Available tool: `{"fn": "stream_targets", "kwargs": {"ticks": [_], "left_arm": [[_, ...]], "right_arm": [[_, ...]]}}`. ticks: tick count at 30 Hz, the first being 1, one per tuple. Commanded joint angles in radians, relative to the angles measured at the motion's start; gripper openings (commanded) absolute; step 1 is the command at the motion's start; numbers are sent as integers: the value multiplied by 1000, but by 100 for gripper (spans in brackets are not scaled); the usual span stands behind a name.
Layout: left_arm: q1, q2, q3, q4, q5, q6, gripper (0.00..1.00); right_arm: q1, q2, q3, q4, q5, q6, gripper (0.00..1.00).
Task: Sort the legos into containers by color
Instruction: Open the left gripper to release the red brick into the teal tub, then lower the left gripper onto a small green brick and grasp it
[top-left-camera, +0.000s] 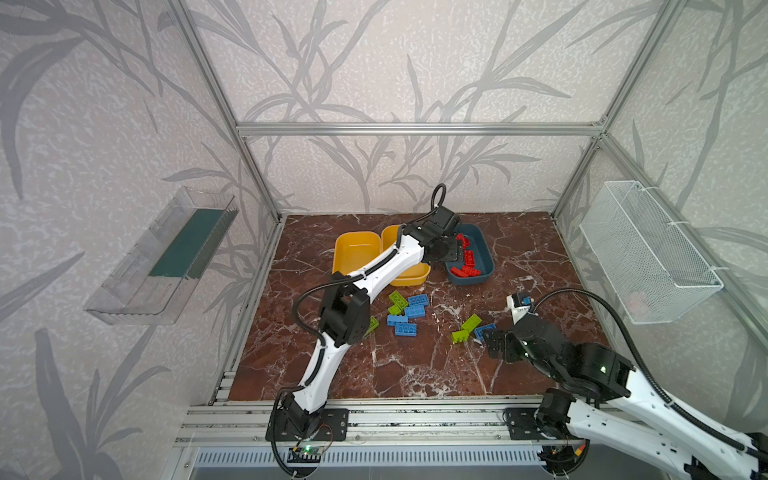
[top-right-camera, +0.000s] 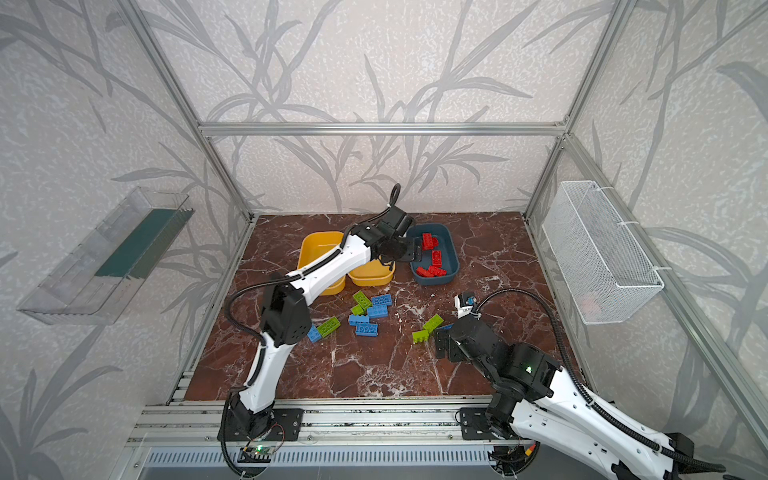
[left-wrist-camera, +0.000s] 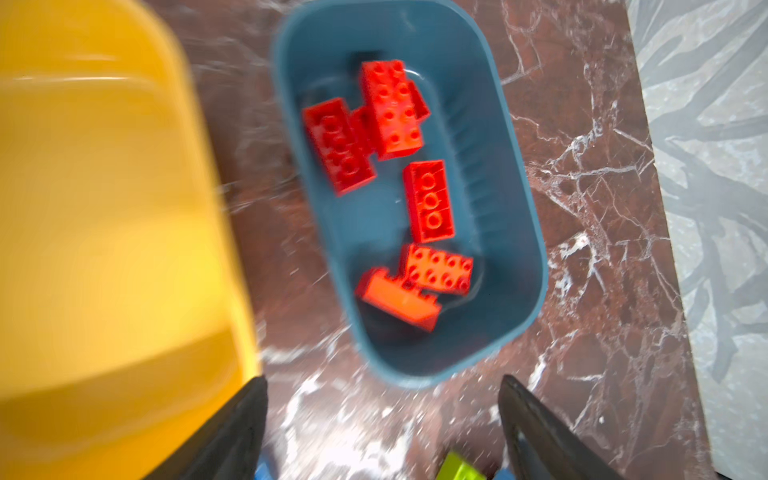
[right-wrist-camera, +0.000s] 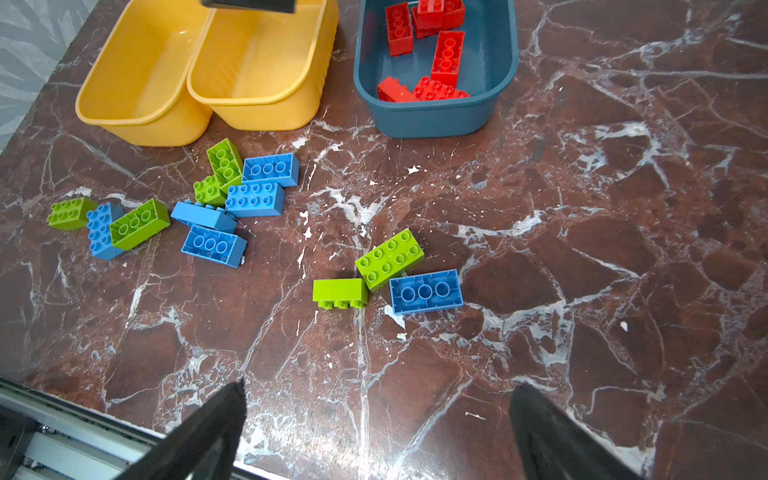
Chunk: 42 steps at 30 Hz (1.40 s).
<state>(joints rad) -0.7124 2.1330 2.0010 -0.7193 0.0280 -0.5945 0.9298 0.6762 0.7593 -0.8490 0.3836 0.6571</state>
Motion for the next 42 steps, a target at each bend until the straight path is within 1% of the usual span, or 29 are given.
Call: {"fn": "stream_targets", "kwargs": {"ticks": [1,4,9,11,14,15,17,19,23,24,30,38,42], "left_arm": [[4,-235,-270,92,-144,-27,87],[9,-424,-521,71,-264,-76,86],[52,-696,-877,21,-355,-154,87],[91,-797,-1011,3,-368,-186,90],[198,-939,-1194,-4,-321,-212,92],[223,-985,-1248,2,-325,-218,92],[252,-1070,-1324,12,-355,-224,96],[294,-1124,-1365,8,-353,-225,98],[357,-1130,-1392,31,-330,-219,99],[375,-1115,-1392,46,-317,-216,99],[478,-987,-1402,166,-242,-188,98],[536,-888,-1400,239,-203,-172,98],[551,-853,-1398,254,-187,-170,94]], "right_arm": [[0,16,26,35,-40,2,99],[3,32,23,57,-65,6,99],[14,87,31,102,-103,3,99],[27,109,37,120,-114,5,99],[52,139,40,156,-120,9,99],[62,148,39,166,-121,11,99],[74,173,40,181,-121,16,99],[83,196,41,196,-127,20,99],[89,220,50,202,-129,21,99],[117,221,54,199,-126,20,99],[122,192,55,169,-105,20,99],[121,146,37,132,-60,30,99],[121,157,34,142,-63,28,99]]}}
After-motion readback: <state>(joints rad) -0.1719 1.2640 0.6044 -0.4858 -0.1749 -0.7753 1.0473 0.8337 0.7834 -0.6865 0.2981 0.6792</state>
